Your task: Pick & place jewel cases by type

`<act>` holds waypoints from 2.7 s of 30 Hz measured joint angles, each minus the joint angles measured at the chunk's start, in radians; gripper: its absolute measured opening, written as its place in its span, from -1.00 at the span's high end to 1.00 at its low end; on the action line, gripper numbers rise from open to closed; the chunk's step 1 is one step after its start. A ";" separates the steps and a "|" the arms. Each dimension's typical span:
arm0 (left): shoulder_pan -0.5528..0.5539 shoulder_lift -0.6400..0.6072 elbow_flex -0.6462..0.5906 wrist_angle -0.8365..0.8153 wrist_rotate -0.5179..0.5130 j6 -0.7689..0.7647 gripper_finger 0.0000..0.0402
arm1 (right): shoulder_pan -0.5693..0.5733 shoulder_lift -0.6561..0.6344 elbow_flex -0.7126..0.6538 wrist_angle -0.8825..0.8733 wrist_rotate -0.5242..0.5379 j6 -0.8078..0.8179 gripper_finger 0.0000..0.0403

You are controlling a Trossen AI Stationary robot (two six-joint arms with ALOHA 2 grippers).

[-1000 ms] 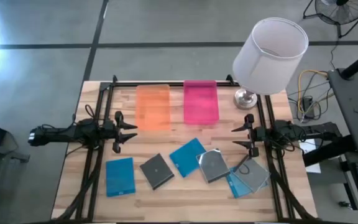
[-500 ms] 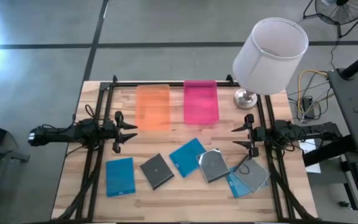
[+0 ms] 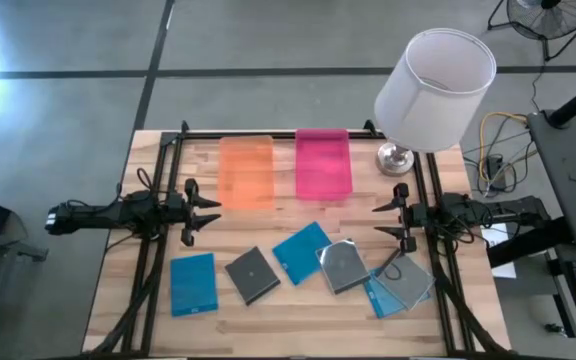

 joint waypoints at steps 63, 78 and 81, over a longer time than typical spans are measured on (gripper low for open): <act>-0.104 0.590 0.405 -0.019 0.124 -0.955 0.34 | 0.010 1.032 0.383 -0.375 -0.329 1.449 -0.09; -0.460 1.456 0.986 -0.302 -0.266 -0.720 0.39 | 0.011 0.961 0.198 -0.184 -0.366 1.270 -0.09; -0.452 1.565 1.092 -0.311 -0.265 -0.689 0.39 | 0.011 0.982 0.223 -0.187 -0.356 1.196 -0.09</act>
